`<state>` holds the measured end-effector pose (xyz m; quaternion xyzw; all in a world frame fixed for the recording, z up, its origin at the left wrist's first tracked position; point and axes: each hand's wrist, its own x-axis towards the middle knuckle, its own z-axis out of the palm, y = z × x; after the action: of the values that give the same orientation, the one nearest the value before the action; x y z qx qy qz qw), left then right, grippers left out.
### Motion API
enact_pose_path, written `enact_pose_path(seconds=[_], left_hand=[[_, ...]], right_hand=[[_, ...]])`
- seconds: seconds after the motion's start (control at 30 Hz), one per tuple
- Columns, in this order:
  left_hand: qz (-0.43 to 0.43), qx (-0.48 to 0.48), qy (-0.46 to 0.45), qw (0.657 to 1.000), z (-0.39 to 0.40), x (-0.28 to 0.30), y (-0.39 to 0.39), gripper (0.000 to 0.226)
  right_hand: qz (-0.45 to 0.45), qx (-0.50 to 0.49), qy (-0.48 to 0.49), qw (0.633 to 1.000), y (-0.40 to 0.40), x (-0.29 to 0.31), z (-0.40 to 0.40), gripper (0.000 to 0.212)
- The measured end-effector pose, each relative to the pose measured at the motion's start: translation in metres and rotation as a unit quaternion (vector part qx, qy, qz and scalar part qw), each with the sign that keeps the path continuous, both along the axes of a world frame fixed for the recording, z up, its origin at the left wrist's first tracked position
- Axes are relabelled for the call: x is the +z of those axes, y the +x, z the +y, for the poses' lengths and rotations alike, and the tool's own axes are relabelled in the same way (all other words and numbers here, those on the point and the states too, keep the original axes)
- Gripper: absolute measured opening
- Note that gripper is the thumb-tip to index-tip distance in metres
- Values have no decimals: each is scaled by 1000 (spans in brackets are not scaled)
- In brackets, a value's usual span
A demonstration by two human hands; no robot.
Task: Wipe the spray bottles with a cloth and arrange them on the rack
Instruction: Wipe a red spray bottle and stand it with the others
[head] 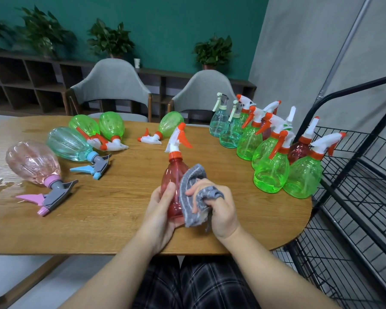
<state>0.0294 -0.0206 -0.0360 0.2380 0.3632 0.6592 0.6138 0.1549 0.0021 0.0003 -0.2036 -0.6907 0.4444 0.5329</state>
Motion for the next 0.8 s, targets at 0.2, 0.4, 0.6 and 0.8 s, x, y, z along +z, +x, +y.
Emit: enact_pose_path(seconds=[0.2, 0.4, 0.6, 0.8], left_hand=[[-15, -14, -2, 1000, -1, -3, -2, 68], [-3, -47, 27, 999, -4, 1, -1, 45], [34, -32, 26, 999, -2, 2, 0, 39], [29, -36, -1, 999, 0, 2, -1, 45]], right_hand=[[292, -84, -433, 849, 8, 21, 15, 29], [201, -77, -393, 894, -3, 40, 19, 19], [-189, -98, -77, 974, -22, 26, 17, 37], [-175, -100, -5, 979, -15, 8, 15, 38]])
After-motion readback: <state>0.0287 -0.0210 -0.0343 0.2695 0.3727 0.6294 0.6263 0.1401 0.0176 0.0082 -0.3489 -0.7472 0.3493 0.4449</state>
